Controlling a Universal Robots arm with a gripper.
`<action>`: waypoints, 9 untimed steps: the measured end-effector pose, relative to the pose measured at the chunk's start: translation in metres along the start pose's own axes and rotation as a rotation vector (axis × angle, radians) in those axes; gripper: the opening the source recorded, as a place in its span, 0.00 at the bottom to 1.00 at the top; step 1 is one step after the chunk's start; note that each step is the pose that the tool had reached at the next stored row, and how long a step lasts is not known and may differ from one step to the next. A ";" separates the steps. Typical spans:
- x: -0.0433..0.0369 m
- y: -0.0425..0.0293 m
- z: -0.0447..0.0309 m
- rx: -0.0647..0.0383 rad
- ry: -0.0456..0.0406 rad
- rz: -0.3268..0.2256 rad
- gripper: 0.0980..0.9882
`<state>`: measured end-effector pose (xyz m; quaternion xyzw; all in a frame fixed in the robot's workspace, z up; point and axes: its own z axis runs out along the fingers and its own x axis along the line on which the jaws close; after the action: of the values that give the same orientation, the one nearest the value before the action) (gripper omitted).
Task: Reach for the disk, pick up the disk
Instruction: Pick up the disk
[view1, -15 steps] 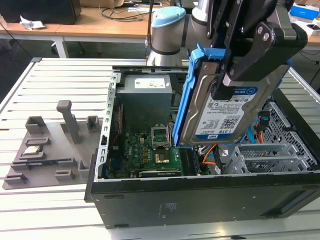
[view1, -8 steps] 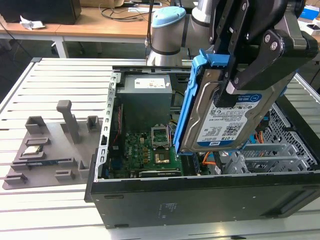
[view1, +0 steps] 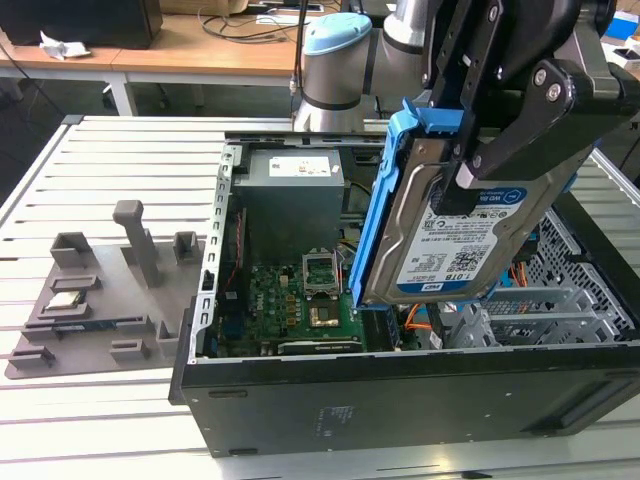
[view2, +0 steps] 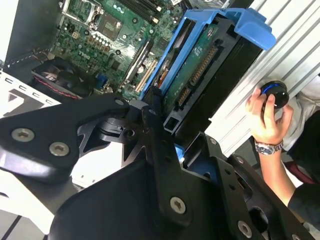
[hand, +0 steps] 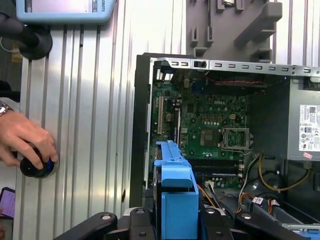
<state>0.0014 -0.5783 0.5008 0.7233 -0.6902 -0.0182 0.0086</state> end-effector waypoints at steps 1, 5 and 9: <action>0.0001 -0.0013 -0.0001 0.000 0.0000 0.000 0.30; 0.0007 -0.0139 -0.0005 0.000 0.0001 0.000 0.30; 0.0012 -0.0256 -0.0010 0.000 0.0002 0.000 0.30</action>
<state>0.0271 -0.5783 0.5008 0.7234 -0.6902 -0.0181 0.0086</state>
